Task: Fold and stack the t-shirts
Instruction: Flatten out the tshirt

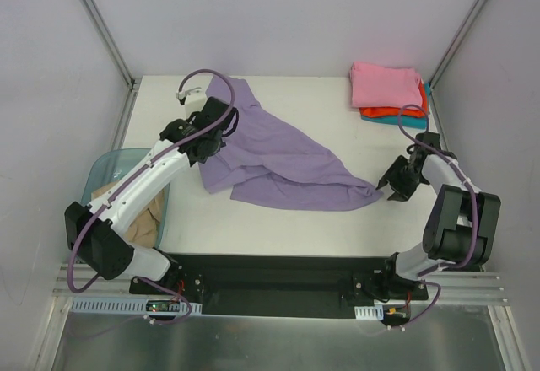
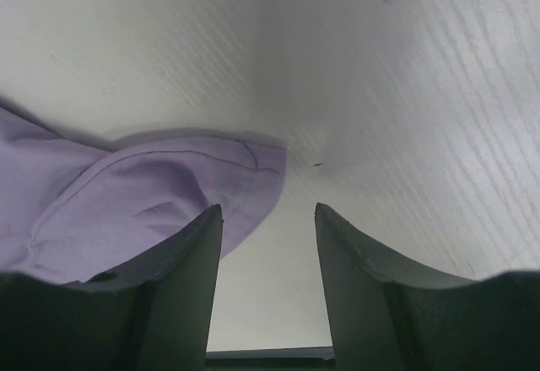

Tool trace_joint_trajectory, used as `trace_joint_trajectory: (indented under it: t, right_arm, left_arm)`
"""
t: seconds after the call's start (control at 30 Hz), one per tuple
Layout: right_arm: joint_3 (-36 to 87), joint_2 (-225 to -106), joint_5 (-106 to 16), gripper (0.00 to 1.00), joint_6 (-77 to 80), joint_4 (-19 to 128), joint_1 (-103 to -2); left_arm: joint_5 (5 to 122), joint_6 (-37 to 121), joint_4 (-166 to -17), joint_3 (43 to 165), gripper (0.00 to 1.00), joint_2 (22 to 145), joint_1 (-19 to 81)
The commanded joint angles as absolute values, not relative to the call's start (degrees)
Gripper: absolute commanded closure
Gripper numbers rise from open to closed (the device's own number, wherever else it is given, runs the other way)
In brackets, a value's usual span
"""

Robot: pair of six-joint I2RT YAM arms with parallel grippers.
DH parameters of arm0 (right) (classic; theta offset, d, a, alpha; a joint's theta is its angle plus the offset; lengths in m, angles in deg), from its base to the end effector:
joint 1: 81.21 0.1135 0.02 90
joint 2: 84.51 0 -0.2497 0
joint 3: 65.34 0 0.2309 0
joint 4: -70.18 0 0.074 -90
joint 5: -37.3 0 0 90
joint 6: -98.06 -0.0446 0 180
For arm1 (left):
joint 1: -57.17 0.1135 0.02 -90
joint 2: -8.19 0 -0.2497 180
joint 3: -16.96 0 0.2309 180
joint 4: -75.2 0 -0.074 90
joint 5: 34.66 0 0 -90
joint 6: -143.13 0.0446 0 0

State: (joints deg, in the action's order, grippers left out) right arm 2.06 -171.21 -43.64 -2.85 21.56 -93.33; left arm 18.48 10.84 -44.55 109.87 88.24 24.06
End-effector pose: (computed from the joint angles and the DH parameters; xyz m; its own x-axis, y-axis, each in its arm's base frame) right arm 0.2634 -0.0494 0.1771 -0.8613 0.3761 -0.3415 0.3182 0.9234 0.2144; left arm 0.2460 -0.1285 0.3301 -0.5212 -0.3028 -0.7979 -0.3431 0.9304 -0.1290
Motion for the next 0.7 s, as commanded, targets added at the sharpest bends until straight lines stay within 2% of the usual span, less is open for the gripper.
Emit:
trace_joint_trajectory:
  t: [0.0,0.17,0.23,0.33,0.37,0.47,0.67]
  right_arm:
    - [1.58,-173.72,-42.76,0.49,-3.80,23.64,-92.72]
    - [1.67,-177.50,-42.33,0.58,-5.20,26.81,-92.63]
    - [1.76,-178.90,-41.45,0.59,-5.47,28.39,-92.20]
    - [1.93,-179.96,-37.94,0.71,-6.09,31.47,-91.58]
    - [2.02,-180.14,-37.23,0.83,-6.26,32.26,-91.23]
    - [2.81,-178.47,-38.01,0.99,-5.21,35.42,-90.44]
    - [10.09,-169.43,-39.95,0.99,-0.47,36.75,-89.82]
  left_arm:
    - [20.01,12.52,-45.61,110.07,1.00,88.61,24.82]
    - [19.92,12.52,-45.53,109.46,1.00,88.08,25.17]
    - [20.10,12.26,-45.53,109.37,1.00,87.82,25.35]
    - [19.40,12.26,-45.70,109.46,1.00,87.47,25.79]
    - [19.22,12.26,-45.62,109.72,1.00,87.46,26.05]
    - [17.73,12.87,-45.70,110.95,1.00,87.03,26.40]
    - [12.12,16.82,-46.67,116.82,1.00,84.48,26.49]
